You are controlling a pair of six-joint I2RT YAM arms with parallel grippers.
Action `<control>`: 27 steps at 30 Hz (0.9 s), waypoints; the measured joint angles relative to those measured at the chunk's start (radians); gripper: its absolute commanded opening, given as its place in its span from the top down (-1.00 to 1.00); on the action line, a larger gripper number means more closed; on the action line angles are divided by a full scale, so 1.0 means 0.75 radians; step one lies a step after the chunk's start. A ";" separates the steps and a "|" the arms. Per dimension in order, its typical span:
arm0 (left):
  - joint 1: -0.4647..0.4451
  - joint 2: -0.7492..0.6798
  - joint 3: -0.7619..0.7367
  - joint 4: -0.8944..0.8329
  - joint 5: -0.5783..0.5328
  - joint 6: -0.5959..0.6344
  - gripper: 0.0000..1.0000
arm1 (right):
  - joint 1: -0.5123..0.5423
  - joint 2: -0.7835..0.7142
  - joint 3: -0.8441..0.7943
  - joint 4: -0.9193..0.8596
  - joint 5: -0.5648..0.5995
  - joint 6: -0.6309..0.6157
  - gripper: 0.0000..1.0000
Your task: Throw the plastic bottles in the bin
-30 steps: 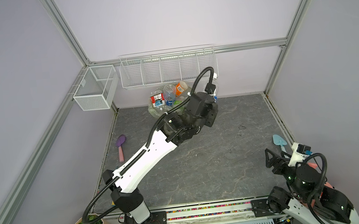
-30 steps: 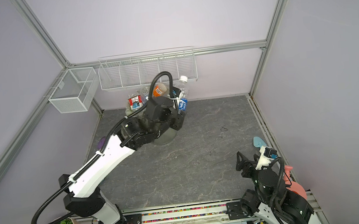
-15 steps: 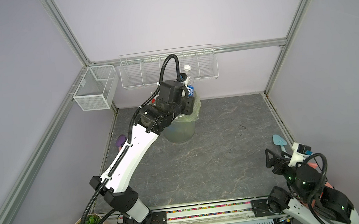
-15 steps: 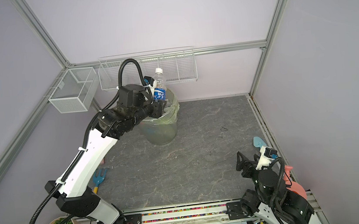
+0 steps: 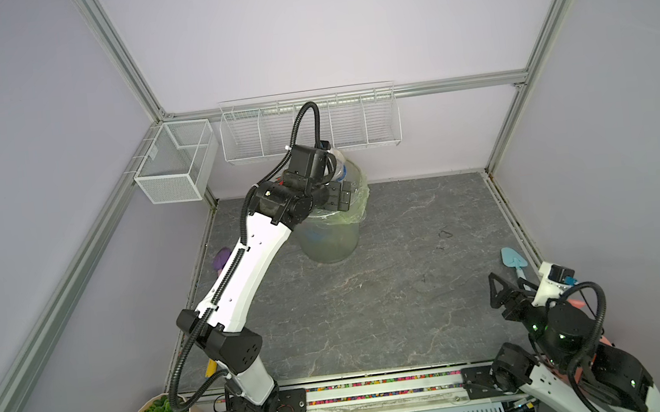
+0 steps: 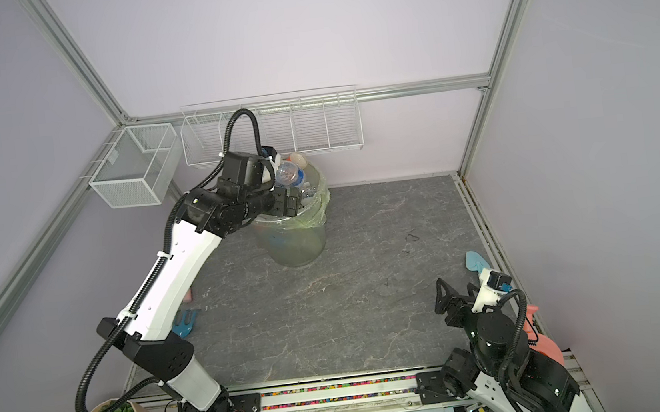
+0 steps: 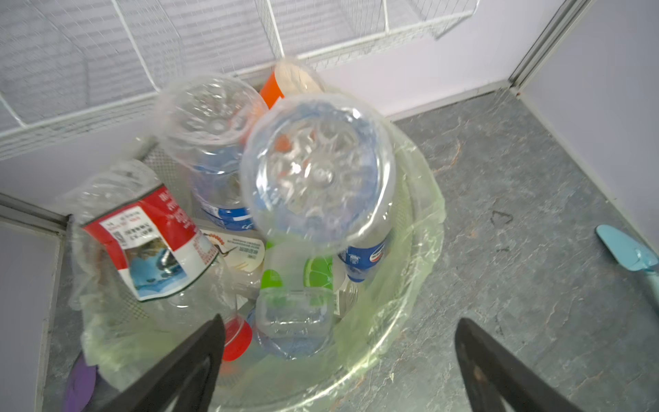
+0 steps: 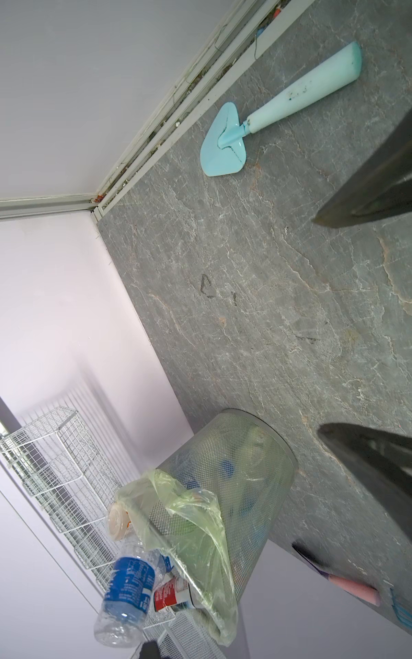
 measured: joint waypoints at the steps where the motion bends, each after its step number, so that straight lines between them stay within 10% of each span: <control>1: 0.000 -0.021 0.006 0.004 -0.001 -0.001 -1.00 | 0.000 0.001 0.000 0.000 0.000 0.000 -0.76; 27: 0.001 -0.724 -0.401 0.216 -0.091 -0.074 -1.00 | 0.000 0.148 0.002 0.114 -0.060 -0.019 -0.77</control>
